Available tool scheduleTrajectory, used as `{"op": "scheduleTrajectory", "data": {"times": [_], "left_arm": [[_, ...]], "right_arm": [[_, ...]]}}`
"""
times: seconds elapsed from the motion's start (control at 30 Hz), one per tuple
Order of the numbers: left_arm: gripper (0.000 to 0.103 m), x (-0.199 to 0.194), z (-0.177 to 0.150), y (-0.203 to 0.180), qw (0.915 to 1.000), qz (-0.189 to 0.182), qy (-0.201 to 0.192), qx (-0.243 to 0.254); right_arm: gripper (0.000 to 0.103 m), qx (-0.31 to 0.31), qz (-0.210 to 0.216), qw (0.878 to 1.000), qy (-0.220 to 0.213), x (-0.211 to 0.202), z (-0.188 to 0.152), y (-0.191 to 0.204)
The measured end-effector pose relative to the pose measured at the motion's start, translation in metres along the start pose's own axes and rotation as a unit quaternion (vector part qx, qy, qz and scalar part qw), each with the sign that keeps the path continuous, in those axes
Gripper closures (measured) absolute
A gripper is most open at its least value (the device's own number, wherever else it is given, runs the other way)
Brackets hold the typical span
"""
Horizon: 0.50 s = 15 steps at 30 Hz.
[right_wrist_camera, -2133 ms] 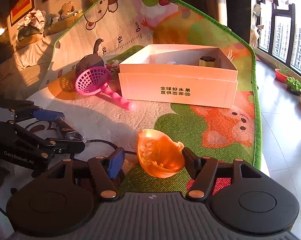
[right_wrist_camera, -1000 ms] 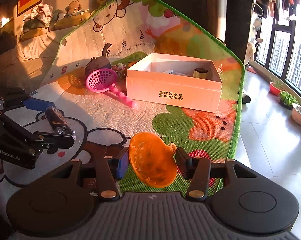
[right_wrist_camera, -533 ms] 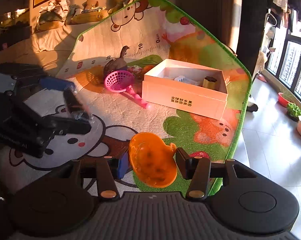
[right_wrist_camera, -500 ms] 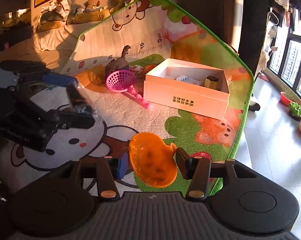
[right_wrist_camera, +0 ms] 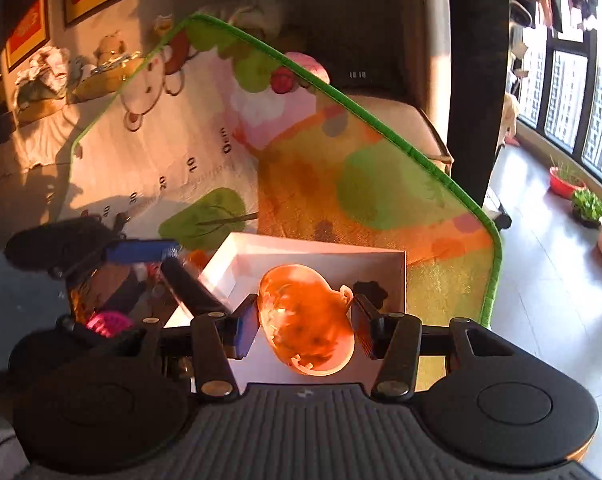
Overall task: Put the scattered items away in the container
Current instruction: 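Carry the cup and tube into the white box and open both grippers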
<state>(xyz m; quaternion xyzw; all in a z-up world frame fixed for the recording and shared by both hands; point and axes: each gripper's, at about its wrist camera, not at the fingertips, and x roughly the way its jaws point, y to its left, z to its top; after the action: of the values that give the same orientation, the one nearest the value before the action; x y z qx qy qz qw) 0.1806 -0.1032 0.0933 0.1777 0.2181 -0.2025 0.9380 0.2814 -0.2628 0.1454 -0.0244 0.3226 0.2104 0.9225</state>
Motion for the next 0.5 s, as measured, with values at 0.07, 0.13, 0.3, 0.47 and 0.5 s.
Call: {"op": "scheduleTrajectory", "data": {"times": [0.07, 0.13, 0.3, 0.47, 0.5], "left_arm": [[0.013, 0.032, 0.005, 0.012, 0.9997, -0.004, 0.012, -0.022], [0.013, 0.059, 0.007, 0.02, 0.9996, -0.003, 0.012, -0.026], [0.008, 0.097, 0.007, 0.025, 0.9996, 0.009, 0.017, 0.019], [0.006, 0.087, 0.001, 0.026, 0.9993, 0.011, -0.005, 0.035], [0.006, 0.084, 0.001, 0.027, 0.9993, 0.016, -0.009, 0.032]], "right_arm": [[0.053, 0.028, 0.019, 0.999, 0.016, 0.034, 0.016, -0.015], [0.052, 0.06, 0.039, 0.997, 0.033, 0.063, 0.025, -0.027], [0.051, 0.077, 0.01, 0.997, 0.029, 0.092, 0.025, -0.04], [0.051, 0.073, -0.007, 0.997, 0.019, 0.087, 0.019, -0.04], [0.051, 0.067, -0.012, 0.998, 0.019, 0.084, 0.017, -0.038]]}}
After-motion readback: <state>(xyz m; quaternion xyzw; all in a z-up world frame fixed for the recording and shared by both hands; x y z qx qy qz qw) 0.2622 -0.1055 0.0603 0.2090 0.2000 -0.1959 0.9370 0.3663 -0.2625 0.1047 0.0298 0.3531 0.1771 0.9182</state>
